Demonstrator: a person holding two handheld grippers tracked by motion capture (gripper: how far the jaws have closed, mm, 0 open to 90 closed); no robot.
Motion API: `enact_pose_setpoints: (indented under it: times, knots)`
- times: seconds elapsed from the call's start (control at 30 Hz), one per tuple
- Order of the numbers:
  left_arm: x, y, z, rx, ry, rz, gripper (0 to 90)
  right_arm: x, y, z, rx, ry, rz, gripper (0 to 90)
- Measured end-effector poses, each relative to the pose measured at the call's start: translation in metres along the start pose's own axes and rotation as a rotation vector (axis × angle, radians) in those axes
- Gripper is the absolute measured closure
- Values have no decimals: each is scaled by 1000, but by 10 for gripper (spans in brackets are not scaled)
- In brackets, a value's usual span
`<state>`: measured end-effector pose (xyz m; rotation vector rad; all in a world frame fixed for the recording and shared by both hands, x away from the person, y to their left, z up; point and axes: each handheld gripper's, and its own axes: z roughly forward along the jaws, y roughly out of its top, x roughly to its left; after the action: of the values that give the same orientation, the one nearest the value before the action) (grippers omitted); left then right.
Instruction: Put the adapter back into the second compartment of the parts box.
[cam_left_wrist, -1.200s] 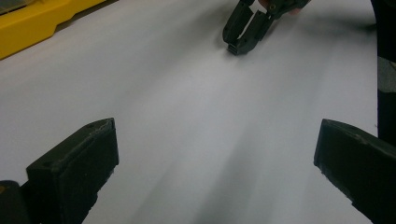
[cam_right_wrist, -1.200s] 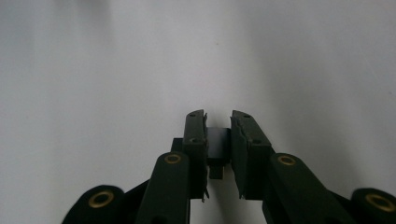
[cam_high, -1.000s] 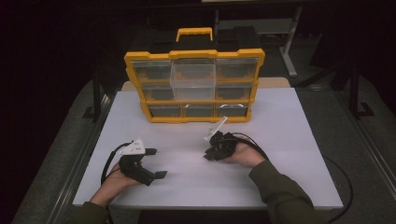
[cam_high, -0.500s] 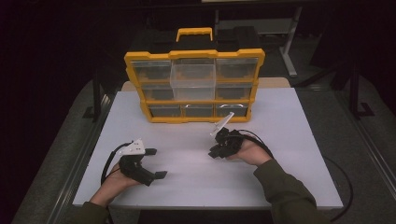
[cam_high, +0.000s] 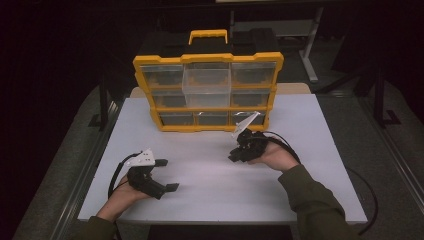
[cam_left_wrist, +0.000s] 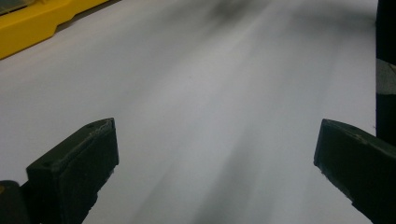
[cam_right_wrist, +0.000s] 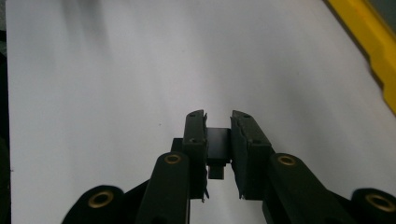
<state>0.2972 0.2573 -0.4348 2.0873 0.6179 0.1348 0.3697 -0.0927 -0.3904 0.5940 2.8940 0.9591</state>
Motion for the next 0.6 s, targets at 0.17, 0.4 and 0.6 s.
enact_pose_setpoints:
  times: [0.17, 0.4, 0.6]
  knots:
    - [0, 0, -1, -1, 0, 0, 0, -2, 6, -11, -9, -7, -11, 753]
    - [-1, 0, 0, -1, -3, -1, 0, -6, 16, -29, -28, -3, -13, 753]
    - [0, 0, -1, -2, -2, 1, 0, -9, 22, -42, -31, -12, -6, 753]
